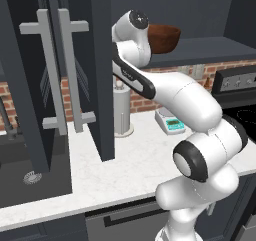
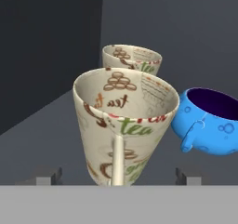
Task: Gather all objects into one cabinet and sort the glasses and bowls to opposite sides.
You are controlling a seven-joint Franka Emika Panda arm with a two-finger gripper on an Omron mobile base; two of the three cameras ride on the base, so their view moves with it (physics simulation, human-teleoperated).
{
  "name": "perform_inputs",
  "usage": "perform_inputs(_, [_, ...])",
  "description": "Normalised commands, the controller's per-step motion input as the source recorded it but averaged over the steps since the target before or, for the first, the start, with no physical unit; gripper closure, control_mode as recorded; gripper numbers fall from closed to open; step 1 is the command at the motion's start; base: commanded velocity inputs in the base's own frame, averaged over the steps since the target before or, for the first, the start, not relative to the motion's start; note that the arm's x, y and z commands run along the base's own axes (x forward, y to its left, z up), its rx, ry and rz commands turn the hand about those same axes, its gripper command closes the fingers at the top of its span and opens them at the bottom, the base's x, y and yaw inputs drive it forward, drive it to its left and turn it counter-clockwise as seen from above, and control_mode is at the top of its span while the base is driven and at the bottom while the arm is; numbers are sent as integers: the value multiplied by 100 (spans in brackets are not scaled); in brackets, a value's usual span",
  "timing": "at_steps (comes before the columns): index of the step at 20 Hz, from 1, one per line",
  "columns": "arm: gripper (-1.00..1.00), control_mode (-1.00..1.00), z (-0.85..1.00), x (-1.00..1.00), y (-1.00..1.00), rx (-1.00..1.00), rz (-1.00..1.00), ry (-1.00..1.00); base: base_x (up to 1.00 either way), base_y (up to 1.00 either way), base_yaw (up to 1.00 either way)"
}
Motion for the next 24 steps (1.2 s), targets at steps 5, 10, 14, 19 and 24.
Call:
perform_inputs(5, [-100, -100, 6, -84, -13, 0, -3, 0, 0, 0, 0])
perform_inputs(10, [-100, -100, 19, -100, -34, 2, -9, 0, 0, 0, 0])
perform_inputs(14, [-100, -100, 22, -95, -48, 2, -10, 0, 0, 0, 0])
perform_inputs(19, [-100, -100, 24, -88, -61, 3, -13, 0, 0, 0, 0])
perform_inputs(24, [-100, -100, 31, -92, -63, 5, -13, 0, 0, 0, 0])
